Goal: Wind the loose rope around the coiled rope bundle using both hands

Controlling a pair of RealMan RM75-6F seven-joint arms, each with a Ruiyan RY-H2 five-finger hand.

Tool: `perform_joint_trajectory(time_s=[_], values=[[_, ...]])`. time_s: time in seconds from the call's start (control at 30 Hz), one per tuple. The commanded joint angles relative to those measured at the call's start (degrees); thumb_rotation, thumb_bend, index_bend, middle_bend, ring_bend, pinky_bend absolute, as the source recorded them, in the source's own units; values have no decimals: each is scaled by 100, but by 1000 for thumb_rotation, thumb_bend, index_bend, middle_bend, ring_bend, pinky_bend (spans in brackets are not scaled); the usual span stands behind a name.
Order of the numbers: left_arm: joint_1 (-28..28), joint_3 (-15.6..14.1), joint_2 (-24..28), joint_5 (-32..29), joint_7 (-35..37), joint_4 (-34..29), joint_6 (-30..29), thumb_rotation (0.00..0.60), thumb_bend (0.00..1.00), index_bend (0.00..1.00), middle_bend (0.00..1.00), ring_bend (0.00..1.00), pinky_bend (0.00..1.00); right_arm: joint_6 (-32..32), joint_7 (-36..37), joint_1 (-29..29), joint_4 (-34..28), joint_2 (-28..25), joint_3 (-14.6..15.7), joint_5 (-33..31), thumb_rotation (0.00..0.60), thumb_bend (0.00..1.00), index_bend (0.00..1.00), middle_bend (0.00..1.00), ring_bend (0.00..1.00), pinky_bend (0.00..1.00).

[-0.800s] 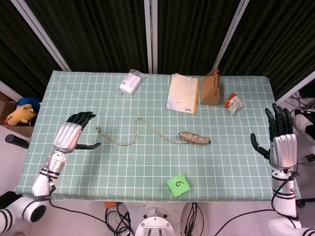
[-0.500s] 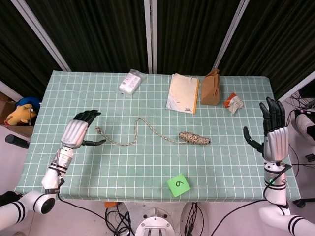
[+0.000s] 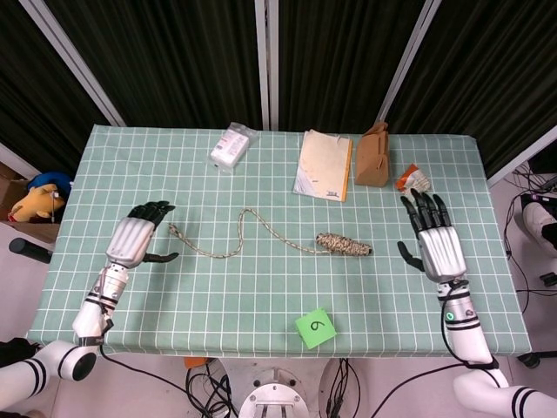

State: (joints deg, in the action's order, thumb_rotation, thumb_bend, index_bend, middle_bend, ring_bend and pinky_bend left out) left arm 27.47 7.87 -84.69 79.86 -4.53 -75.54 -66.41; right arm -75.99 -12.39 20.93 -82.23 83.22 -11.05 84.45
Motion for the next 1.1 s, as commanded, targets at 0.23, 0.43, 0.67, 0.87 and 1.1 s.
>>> perform_joint_trajectory(time_s=[0.23, 0.43, 0.67, 0.87, 1.1], values=[[-48, -59, 65, -27, -36, -119, -61, 445, 84, 163, 133, 136, 217, 1580, -1632, 810, -421, 521, -174, -1905, 600, 256, 19, 158, 70, 169], [-39, -59, 114, -55, 17, -151, -45, 443, 84, 164, 133, 136, 217, 1594, -1630, 960, -6, 965, -152, -2102, 600, 261, 184, 302, 233, 361], [-6, -59, 129, -100, 70, -133, 24, 447, 84, 165, 133, 135, 217, 1601, -1670, 1058, 96, 1151, -161, -2341, 600, 269, 266, 325, 262, 435], [12, -67, 147, -133, 75, -137, 64, 447, 84, 167, 133, 135, 217, 1707, -1853, 1177, 59, 1221, -148, -2658, 600, 270, 278, 326, 275, 465], [10, -71, 181, -131, 75, -179, 31, 448, 84, 167, 133, 135, 217, 1595, -1866, 1234, 76, 1310, -123, -2713, 600, 275, 367, 375, 338, 516]])
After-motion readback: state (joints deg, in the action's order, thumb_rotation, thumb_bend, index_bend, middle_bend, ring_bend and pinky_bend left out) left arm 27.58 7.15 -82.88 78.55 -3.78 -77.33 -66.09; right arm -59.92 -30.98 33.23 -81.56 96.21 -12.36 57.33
